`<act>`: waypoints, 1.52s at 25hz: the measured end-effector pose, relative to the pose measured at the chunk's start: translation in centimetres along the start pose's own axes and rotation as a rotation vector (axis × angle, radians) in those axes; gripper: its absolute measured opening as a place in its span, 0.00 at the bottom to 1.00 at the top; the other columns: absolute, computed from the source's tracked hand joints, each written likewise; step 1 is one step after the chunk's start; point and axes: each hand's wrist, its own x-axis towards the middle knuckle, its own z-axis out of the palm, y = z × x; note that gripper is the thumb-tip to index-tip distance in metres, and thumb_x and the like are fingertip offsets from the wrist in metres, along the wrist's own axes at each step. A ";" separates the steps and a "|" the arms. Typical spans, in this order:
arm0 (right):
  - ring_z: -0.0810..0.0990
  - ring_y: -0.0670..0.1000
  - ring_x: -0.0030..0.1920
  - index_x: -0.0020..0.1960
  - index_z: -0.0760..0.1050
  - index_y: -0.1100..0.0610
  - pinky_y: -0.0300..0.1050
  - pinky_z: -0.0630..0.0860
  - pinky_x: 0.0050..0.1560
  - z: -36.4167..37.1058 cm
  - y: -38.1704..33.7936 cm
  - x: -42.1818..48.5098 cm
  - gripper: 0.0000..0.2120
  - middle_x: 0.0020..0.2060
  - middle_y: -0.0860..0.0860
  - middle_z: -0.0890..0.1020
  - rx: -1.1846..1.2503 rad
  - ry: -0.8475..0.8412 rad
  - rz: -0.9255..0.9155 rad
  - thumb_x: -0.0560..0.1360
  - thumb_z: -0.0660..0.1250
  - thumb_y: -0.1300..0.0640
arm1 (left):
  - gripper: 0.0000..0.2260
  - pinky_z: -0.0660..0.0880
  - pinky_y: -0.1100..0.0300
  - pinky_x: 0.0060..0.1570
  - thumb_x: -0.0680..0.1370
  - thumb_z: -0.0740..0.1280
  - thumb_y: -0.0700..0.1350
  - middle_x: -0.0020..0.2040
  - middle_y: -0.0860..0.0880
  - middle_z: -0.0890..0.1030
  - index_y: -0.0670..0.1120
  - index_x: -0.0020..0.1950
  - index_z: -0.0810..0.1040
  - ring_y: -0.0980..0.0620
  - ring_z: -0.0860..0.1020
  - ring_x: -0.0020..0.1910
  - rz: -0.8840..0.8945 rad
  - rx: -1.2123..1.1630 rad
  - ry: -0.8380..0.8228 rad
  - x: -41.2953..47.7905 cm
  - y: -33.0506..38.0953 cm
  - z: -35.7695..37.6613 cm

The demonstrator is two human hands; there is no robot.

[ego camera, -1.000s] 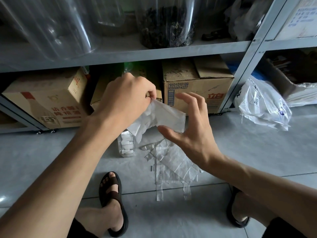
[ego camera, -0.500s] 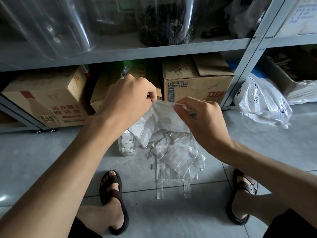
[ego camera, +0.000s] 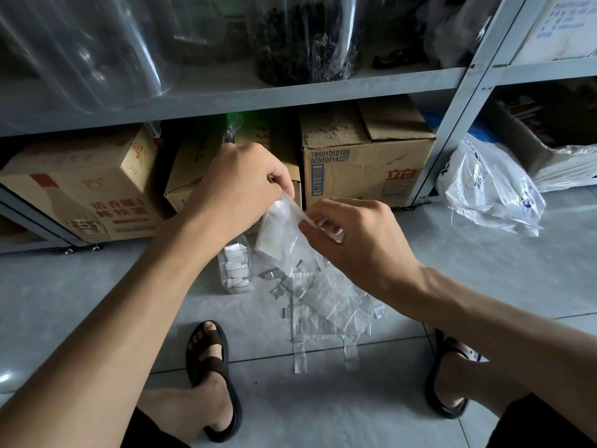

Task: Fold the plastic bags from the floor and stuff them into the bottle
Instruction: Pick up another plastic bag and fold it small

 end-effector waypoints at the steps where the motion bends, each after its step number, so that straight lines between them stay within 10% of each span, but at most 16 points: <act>1: 0.80 0.46 0.34 0.43 0.81 0.53 0.48 0.78 0.33 0.1 -0.1 0.0 0.07 0.36 0.44 0.83 -0.018 0.007 -0.022 0.76 0.68 0.51 | 0.13 0.66 0.76 0.31 0.75 0.66 0.36 0.31 0.60 0.76 0.50 0.40 0.87 0.61 0.74 0.32 -0.003 -0.012 -0.010 0.0 0.1 0.0; 5: 0.80 0.51 0.32 0.43 0.81 0.54 0.49 0.77 0.29 0.1 -0.1 -0.3 0.07 0.36 0.45 0.83 -0.110 0.024 -0.109 0.76 0.69 0.52 | 0.13 0.65 0.76 0.27 0.76 0.64 0.37 0.21 0.60 0.73 0.48 0.40 0.86 0.66 0.74 0.28 -0.033 -0.057 -0.060 -0.1 0.1 -0.1; 10: 0.82 0.46 0.37 0.44 0.82 0.51 0.46 0.77 0.33 -0.5 -1.0 -0.3 0.21 0.38 0.43 0.83 -0.088 -0.118 -0.135 0.77 0.60 0.36 | 0.14 0.75 0.56 0.37 0.73 0.66 0.50 0.29 0.47 0.80 0.42 0.38 0.84 0.47 0.79 0.36 0.003 -0.058 -0.053 0.1 -0.2 0.2; 15: 0.82 0.42 0.43 0.47 0.82 0.54 0.48 0.81 0.48 -1.6 1.8 1.4 0.04 0.42 0.44 0.84 0.221 -0.015 0.237 0.76 0.70 0.54 | 0.07 0.68 0.76 0.35 0.73 0.75 0.43 0.30 0.63 0.78 0.56 0.39 0.84 0.67 0.76 0.34 0.116 -0.099 -0.078 -0.3 -0.2 0.0; 19: 0.83 0.44 0.52 0.56 0.82 0.55 0.50 0.79 0.59 -1.7 3.2 1.7 0.11 0.49 0.47 0.85 0.450 -0.230 0.405 0.76 0.73 0.52 | 0.10 0.80 0.55 0.46 0.74 0.73 0.40 0.37 0.58 0.83 0.55 0.48 0.83 0.59 0.81 0.40 0.185 -0.155 -0.071 -0.4 -0.3 0.2; 24: 0.81 0.46 0.40 0.47 0.83 0.61 0.40 0.77 0.47 -1.9 2.5 1.7 0.07 0.39 0.53 0.85 0.629 -0.195 0.420 0.78 0.70 0.57 | 0.11 0.79 0.50 0.51 0.76 0.72 0.41 0.41 0.56 0.85 0.51 0.57 0.81 0.53 0.83 0.45 0.180 -0.240 -0.011 -0.1 -0.7 0.6; 38: 0.85 0.54 0.39 0.46 0.81 0.65 0.39 0.78 0.45 -2.9 1.7 1.3 0.14 0.39 0.55 0.86 0.663 -0.220 0.355 0.80 0.64 0.55 | 0.12 0.65 0.62 0.28 0.81 0.66 0.49 0.28 0.52 0.75 0.44 0.42 0.81 0.52 0.72 0.27 0.360 -0.124 0.338 0.2 -0.6 0.8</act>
